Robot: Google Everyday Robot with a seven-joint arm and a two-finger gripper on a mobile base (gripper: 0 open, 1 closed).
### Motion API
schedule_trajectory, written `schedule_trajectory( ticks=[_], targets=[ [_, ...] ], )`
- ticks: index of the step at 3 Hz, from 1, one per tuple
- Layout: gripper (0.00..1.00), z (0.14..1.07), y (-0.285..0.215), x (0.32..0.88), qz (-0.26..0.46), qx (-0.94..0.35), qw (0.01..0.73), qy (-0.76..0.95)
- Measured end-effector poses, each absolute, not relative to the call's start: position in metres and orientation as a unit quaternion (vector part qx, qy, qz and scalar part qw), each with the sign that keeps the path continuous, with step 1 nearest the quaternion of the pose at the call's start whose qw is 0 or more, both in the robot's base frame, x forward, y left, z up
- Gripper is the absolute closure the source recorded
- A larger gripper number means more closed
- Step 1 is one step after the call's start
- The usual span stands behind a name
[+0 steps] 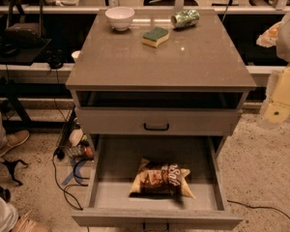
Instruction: Pick brown chip bag from middle drawer and place on counter
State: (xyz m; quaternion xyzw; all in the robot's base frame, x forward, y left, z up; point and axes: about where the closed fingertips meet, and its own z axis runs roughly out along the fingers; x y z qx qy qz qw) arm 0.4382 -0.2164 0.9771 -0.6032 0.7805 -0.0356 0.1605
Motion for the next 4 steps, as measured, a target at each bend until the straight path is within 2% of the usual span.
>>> schedule_trajectory(
  ticks=[1,2,4],
  targets=[
    [0.00,0.976,-0.216,0.438,-0.035,-0.603,0.160,0.781],
    [0.00,0.925,-0.208,0.441,0.018,-0.592,0.148,0.792],
    [0.00,0.759,-0.147,0.428,0.172,-0.547,0.144,0.807]
  ],
)
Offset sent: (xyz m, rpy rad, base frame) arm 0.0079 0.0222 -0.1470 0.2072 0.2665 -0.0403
